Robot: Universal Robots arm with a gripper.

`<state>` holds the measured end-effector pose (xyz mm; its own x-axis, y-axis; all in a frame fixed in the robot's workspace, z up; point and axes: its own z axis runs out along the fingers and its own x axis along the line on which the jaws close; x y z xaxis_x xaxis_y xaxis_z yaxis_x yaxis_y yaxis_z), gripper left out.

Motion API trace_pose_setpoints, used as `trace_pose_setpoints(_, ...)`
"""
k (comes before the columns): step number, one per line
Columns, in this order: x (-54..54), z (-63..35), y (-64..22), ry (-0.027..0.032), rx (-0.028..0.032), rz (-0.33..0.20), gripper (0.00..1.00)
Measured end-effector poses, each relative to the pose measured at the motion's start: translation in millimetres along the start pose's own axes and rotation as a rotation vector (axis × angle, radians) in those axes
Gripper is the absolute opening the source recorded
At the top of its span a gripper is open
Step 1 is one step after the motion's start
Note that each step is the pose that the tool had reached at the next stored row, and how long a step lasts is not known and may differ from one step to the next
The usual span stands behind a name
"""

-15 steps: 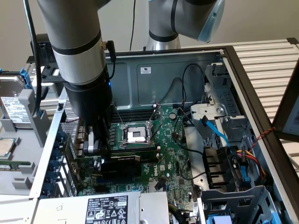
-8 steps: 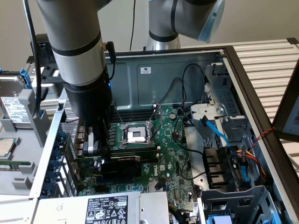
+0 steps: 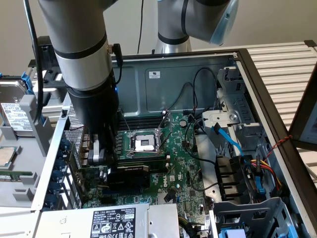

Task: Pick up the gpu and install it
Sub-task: 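Press down on the gpu until it lock into place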

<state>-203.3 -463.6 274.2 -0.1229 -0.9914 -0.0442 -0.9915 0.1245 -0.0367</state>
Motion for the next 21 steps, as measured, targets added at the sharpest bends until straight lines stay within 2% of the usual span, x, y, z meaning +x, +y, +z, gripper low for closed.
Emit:
trace_pose_setpoints(4,2.4,-13.1,-7.8,0.0001,-0.0002,0.000,0.11)
trace_pose_setpoints(8,5.3,-18.5,-15.1,0.0002,-0.0028,0.000,0.11)
trace_pose_setpoints(14,7.1,-19.6,-30.8,0.0021,-0.0196,0.000,0.11)
trace_pose_setpoints(19,5.2,-18.7,-46.4,0.0045,-0.0400,-0.003,0.11)
trace_pose_setpoints(21,4.3,-16.8,-53.7,0.0052,-0.0462,-0.004,0.11)
